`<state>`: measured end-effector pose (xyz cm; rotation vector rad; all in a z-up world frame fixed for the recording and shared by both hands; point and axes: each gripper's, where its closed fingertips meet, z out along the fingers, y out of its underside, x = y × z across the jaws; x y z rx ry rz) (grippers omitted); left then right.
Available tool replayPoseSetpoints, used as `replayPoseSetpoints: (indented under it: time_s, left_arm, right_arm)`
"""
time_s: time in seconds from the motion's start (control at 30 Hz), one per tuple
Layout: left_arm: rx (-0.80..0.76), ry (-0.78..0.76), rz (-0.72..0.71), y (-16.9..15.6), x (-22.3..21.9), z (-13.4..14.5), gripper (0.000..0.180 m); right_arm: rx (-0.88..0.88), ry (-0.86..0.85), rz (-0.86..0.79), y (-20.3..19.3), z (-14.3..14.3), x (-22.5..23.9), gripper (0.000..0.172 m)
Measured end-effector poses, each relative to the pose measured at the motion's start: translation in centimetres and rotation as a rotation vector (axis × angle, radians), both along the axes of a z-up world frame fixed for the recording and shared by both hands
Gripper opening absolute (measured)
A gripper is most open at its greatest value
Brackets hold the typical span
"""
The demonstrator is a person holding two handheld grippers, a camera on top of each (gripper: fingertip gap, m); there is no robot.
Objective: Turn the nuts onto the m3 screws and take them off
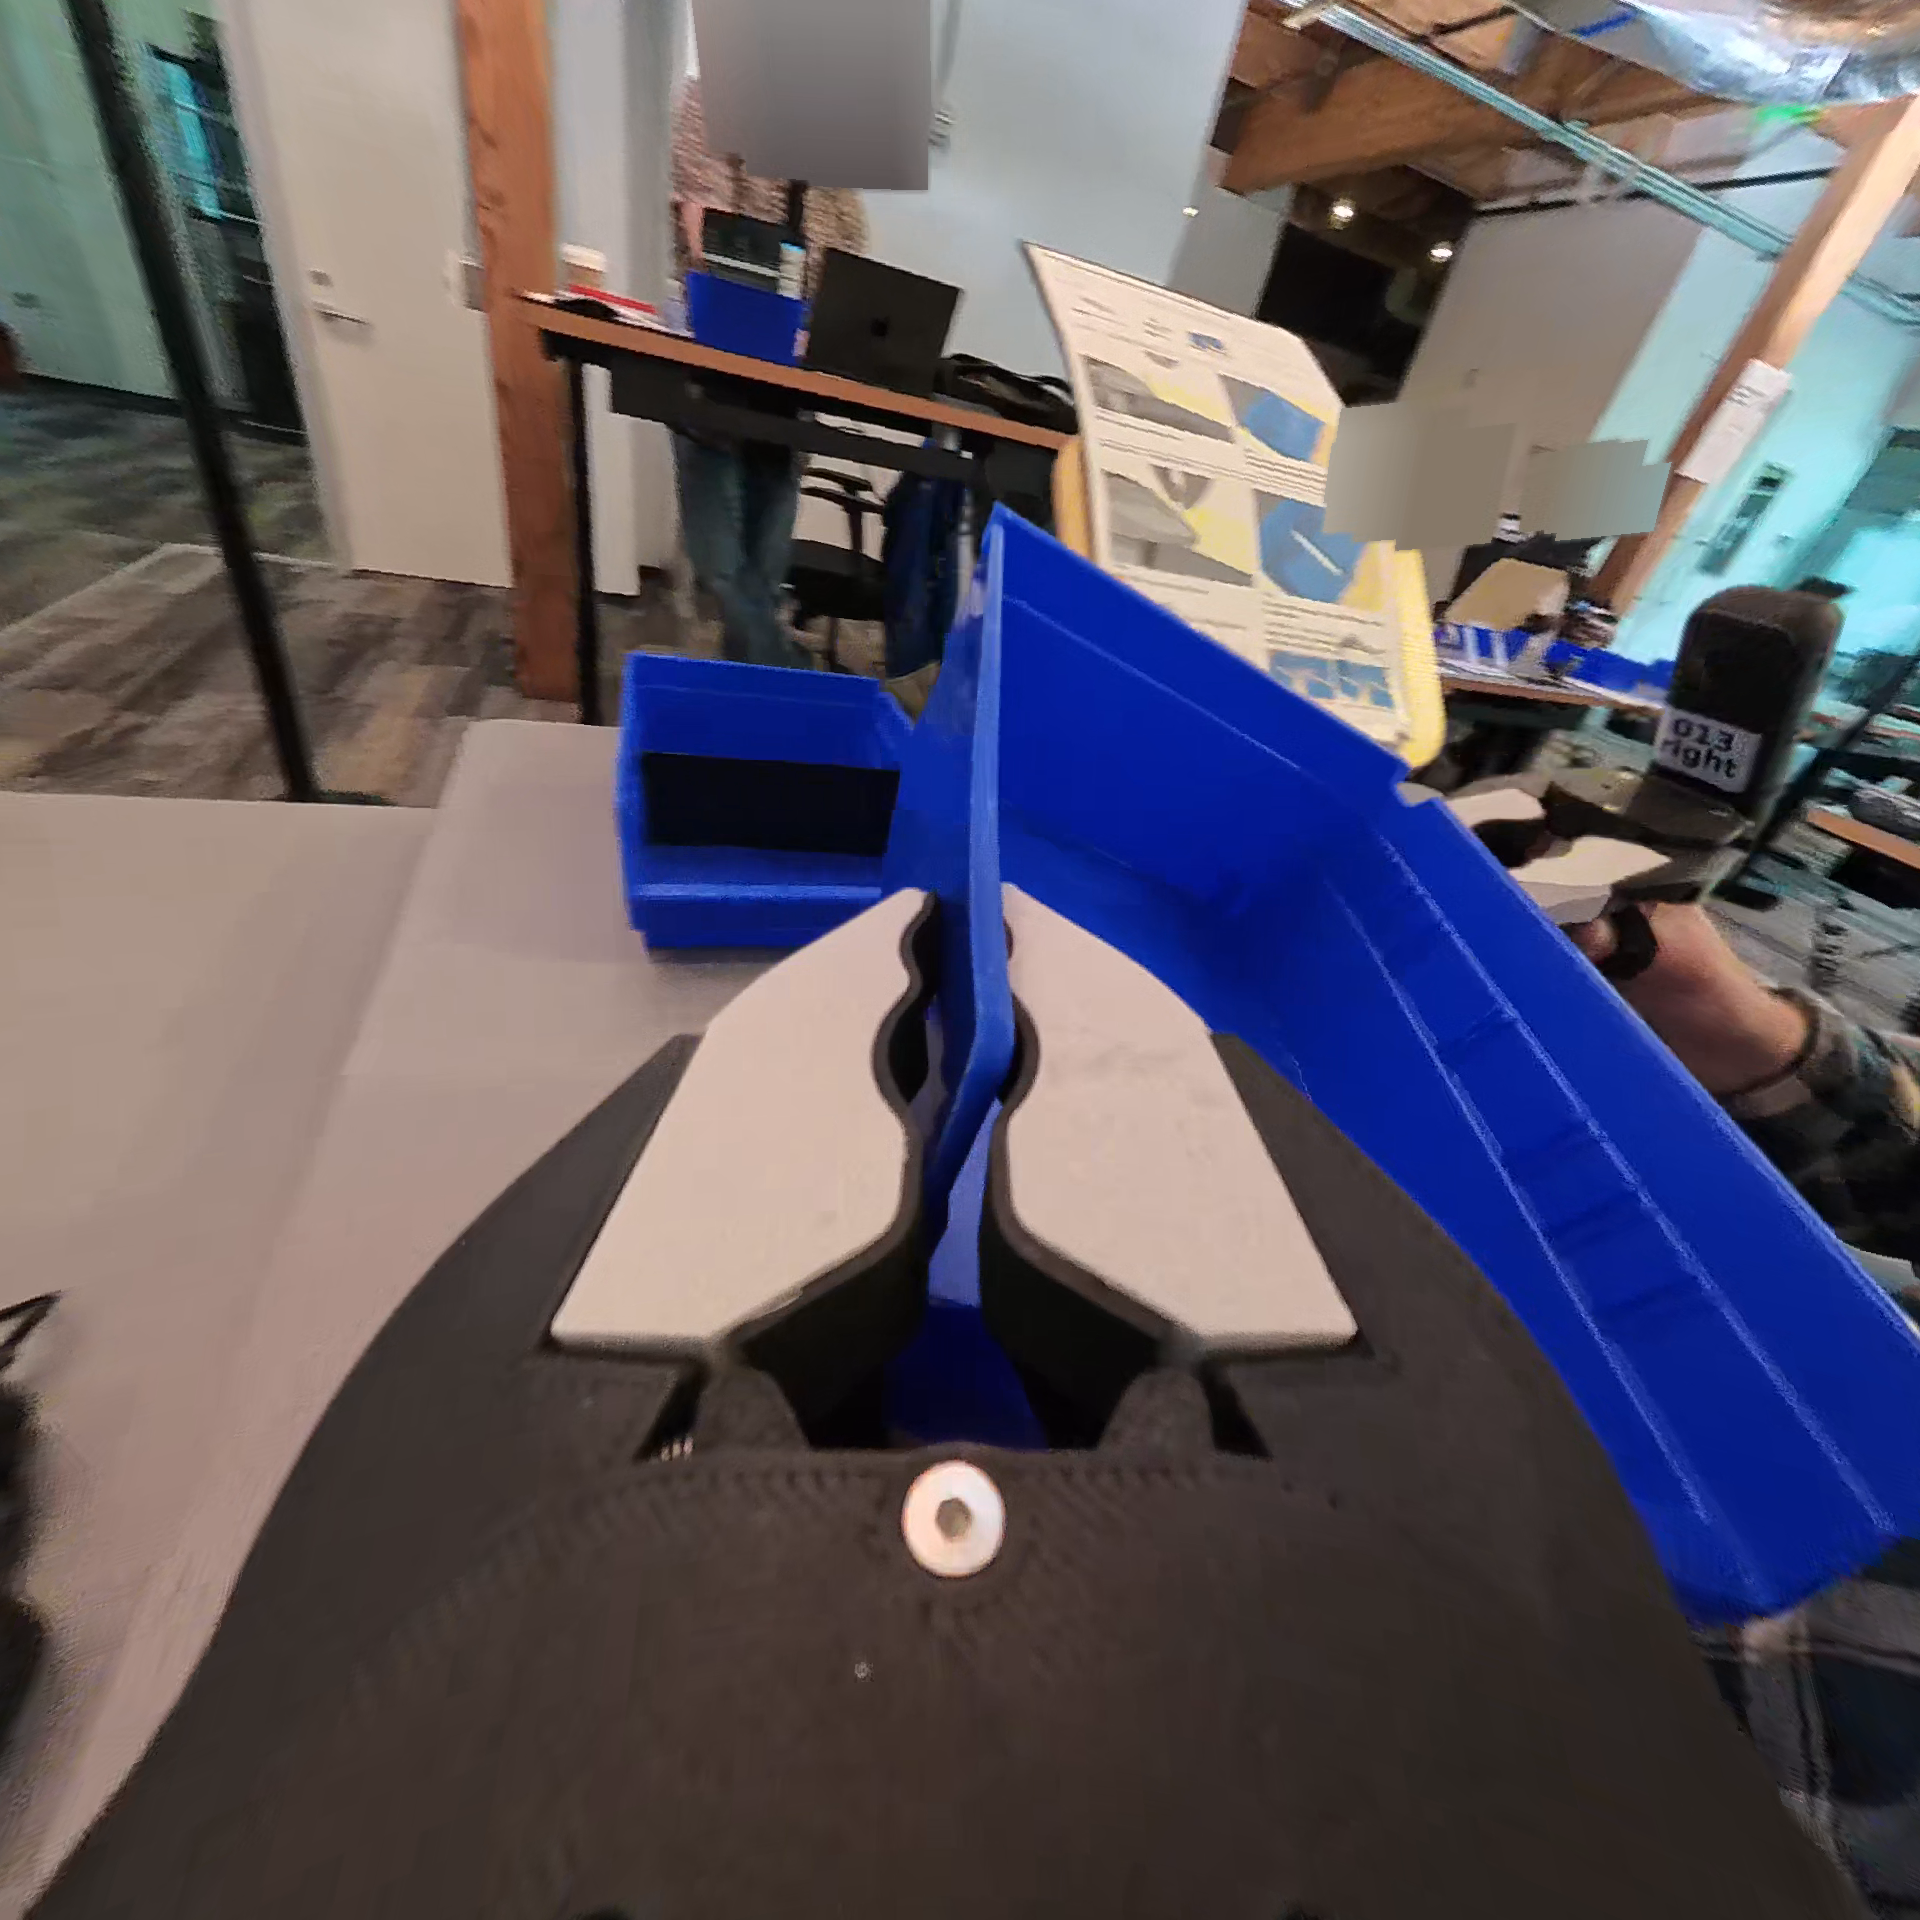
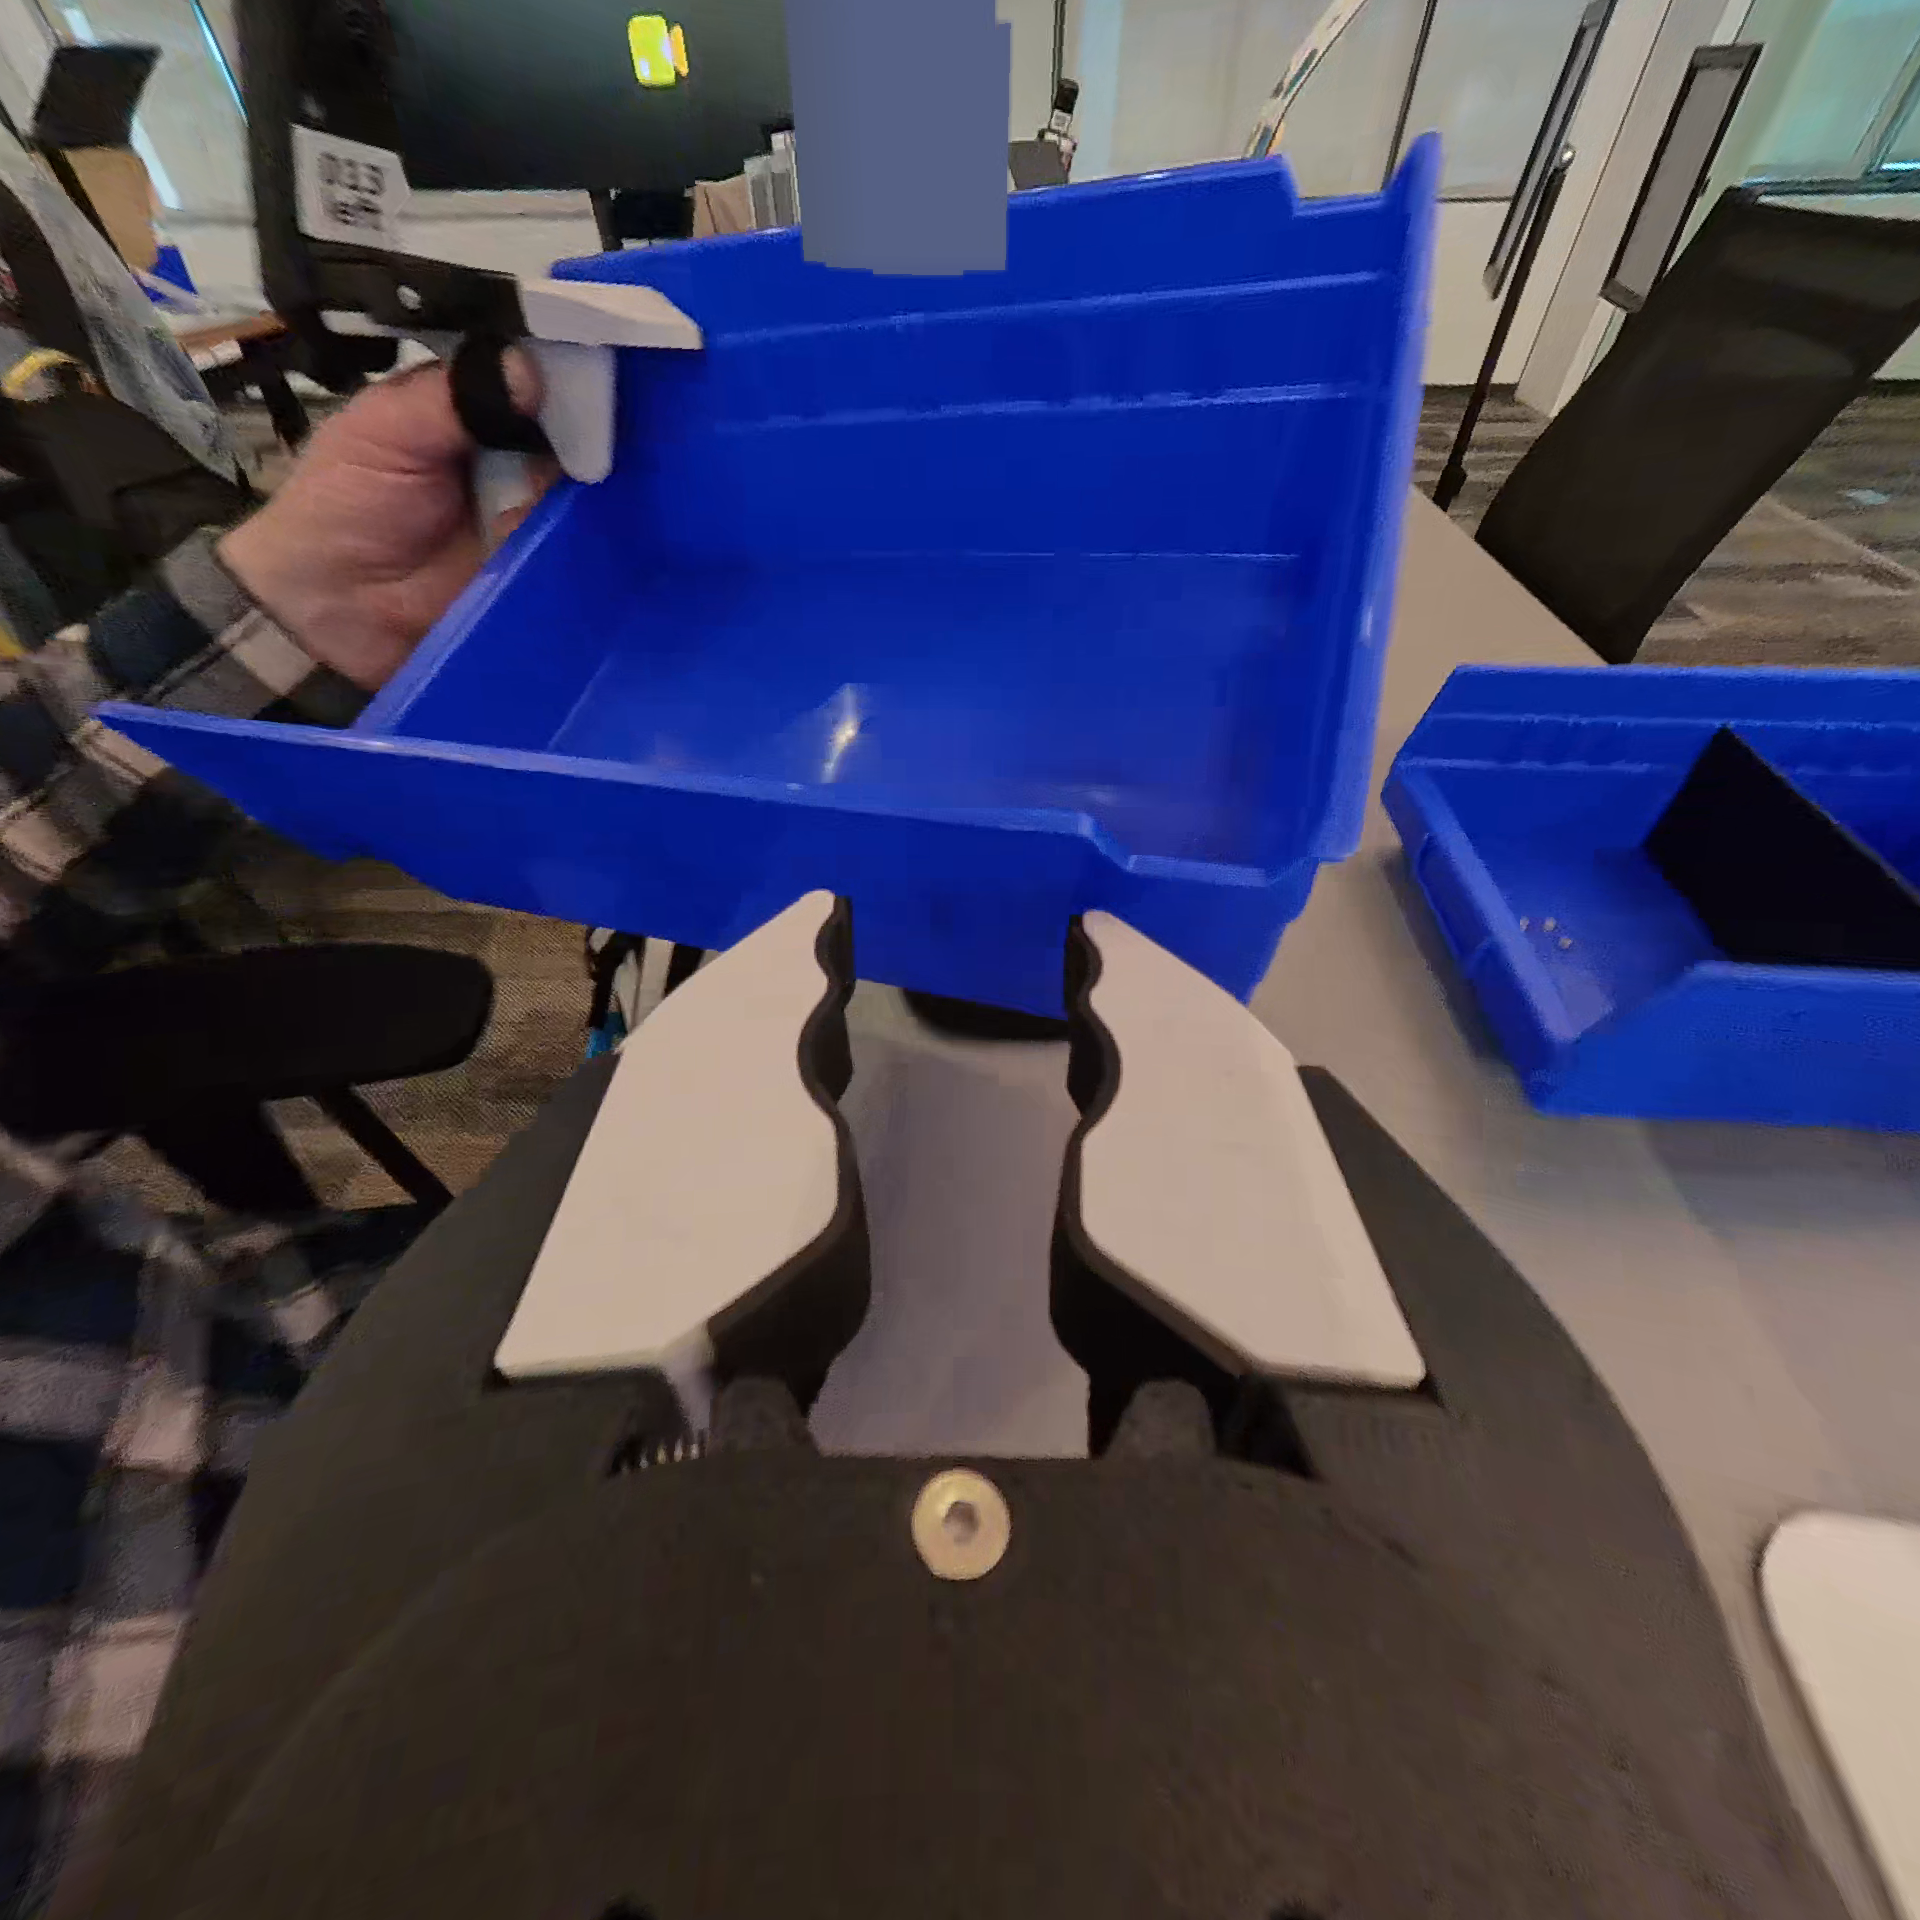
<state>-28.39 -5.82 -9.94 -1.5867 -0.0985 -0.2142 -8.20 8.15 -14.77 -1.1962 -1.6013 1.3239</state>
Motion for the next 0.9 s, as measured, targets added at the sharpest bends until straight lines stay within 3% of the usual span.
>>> replayPoseSetpoints:
  time_s: [0.2,0.43,0.53,0.73,0.9]
  left_arm:
    - [-0.038,-0.024,-0.236,5.9,8.5,-1.2,0.005]
    - [-0.117,-0.001,-0.547,14.9,19.6,-3.7,0.006]
    - [-0.146,-0.035,-0.660,19.0,24.5,-5.0,0.005]
    - [-0.253,-0.148,-0.726,26.1,31.6,-9.8,0.006]
    - [-0.292,-0.216,-0.721,30.0,35.0,-12.5,0.008]
  right_arm:
    - [-0.025,0.015,-0.047,-2.2,-2.6,10.1,0.033]
    - [-0.105,0.025,-0.267,-1.6,-4.4,21.3,0.032]
    - [-0.072,0.003,-0.369,-0.8,-5.0,25.3,0.023]
    - [-0.149,-0.077,-0.577,4.1,-7.3,31.3,0.028]
    - [-0.227,-0.119,-0.663,8.1,-8.7,34.0,0.029]
